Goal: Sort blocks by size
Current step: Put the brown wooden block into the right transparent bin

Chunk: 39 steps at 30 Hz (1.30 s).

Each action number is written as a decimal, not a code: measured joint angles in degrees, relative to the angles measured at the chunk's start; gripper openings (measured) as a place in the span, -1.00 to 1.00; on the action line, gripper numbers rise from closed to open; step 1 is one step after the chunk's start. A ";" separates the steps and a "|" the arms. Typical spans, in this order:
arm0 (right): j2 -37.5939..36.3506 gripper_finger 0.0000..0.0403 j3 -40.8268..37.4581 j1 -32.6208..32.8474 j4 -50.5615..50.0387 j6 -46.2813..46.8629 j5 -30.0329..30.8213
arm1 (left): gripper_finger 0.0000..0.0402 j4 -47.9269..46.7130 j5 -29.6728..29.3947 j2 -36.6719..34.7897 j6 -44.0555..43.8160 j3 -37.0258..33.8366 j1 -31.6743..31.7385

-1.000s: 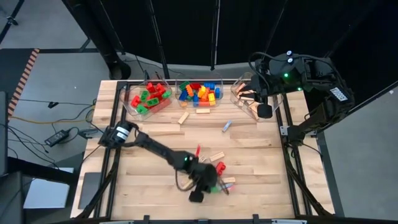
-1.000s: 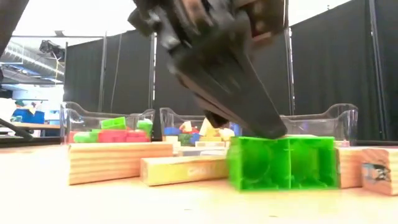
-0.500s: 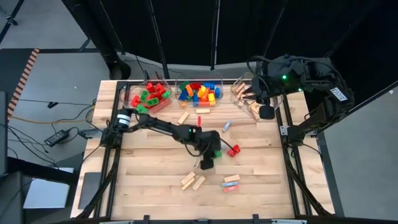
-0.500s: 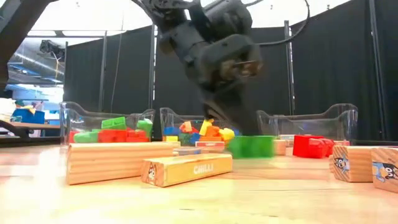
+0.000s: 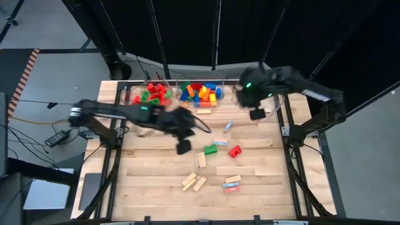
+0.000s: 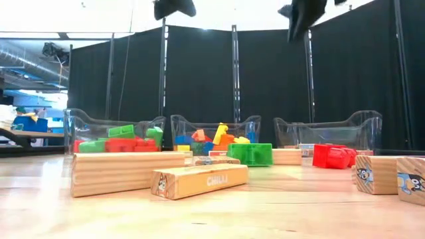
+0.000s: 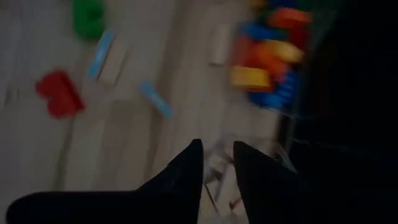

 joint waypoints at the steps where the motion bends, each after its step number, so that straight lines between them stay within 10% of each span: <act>1: 0.11 -0.47 -3.59 0.17 2.27 -2.74 -0.68 | -1.00 -1.80 -2.02 -2.08 -1.14 0.02 -0.38; 11: 3.64 0.24 -33.07 1.63 31.88 -15.10 0.07 | -1.00 -11.55 -17.23 -15.63 -8.58 -0.12 -3.74; 20: 15.73 0.62 -37.67 4.19 43.24 -17.35 1.61 | -1.00 -19.99 -20.19 -16.76 -8.37 -0.17 -3.96; 26: 23.82 0.39 -37.26 5.28 42.30 -14.92 2.36 | -1.00 -22.56 -21.43 -18.59 -8.44 -0.22 -3.96; 32: 22.90 -0.69 -35.69 5.25 40.19 -12.75 2.42 | -1.00 -24.22 -25.78 -24.03 -8.74 -0.19 -3.87; 39: 16.22 -0.62 -29.84 0.58 39.85 -0.88 7.07 | -1.00 -25.24 -31.75 -30.87 -8.86 -0.15 -3.87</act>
